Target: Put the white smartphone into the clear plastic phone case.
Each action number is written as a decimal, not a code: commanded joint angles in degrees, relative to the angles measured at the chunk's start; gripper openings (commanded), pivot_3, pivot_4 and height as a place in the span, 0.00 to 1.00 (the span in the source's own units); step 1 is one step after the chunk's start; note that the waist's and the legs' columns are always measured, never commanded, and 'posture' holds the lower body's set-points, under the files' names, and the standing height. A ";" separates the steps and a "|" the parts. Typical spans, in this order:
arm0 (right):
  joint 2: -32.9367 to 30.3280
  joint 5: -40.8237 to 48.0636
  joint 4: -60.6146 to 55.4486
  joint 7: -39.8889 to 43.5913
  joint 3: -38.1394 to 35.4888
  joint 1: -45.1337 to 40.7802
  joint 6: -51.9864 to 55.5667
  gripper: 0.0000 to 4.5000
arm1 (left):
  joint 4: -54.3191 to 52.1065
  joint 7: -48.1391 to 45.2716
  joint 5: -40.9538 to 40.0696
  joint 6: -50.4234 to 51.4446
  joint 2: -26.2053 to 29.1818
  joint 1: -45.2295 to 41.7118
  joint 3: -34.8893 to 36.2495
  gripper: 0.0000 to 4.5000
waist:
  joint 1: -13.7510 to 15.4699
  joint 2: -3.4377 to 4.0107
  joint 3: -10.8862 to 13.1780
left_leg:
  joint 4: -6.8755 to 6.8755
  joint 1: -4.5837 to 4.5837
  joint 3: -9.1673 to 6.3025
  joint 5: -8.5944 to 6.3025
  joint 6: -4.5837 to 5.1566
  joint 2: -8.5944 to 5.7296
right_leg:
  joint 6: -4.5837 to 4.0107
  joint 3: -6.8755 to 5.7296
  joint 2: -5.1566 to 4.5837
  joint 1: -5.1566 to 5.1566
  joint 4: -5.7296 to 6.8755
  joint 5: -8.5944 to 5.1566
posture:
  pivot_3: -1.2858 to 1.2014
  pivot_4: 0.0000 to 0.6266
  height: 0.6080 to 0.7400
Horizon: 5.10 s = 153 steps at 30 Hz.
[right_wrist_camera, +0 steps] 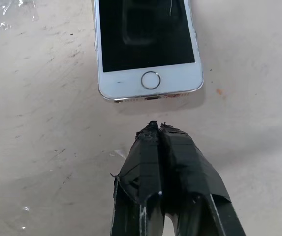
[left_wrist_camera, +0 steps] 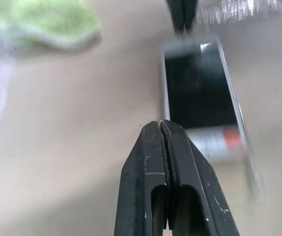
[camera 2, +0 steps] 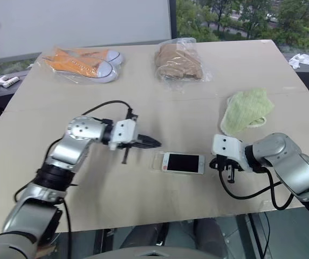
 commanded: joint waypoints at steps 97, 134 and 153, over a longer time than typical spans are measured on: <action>16.67 4.87 -0.95 -8.68 -5.21 5.79 -9.34 0.51 | 0.29 4.41 2.43 -1.25 -8.37 4.30 -4.79 0.00 | 0.17 -0.03 -0.01 | 0.08 0.11 0.06 0.00 0.01 -0.01 | 0.00 0.09 0.00 0.03 0.22 0.00 | 0.52 0.24 1.00; 19.05 -1.20 7.29 -8.32 6.02 8.20 -6.51 0.01 | -0.88 4.74 2.03 -0.43 -7.33 4.75 -4.45 0.00 | -0.27 -0.12 -0.26 | -0.02 0.64 0.20 0.00 0.00 0.06 | -0.01 0.30 0.13 0.33 0.33 -0.01 | 0.52 0.24 1.00; 18.10 -4.65 7.52 -6.61 20.98 -5.52 12.82 0.01 | -1.12 5.64 2.11 -0.44 -7.62 5.10 -4.49 0.00 | -0.15 -0.51 -1.35 | -0.32 1.43 0.17 -0.16 0.25 0.08 | -0.02 0.33 0.15 1.00 0.12 -0.04 | 0.52 0.24 1.00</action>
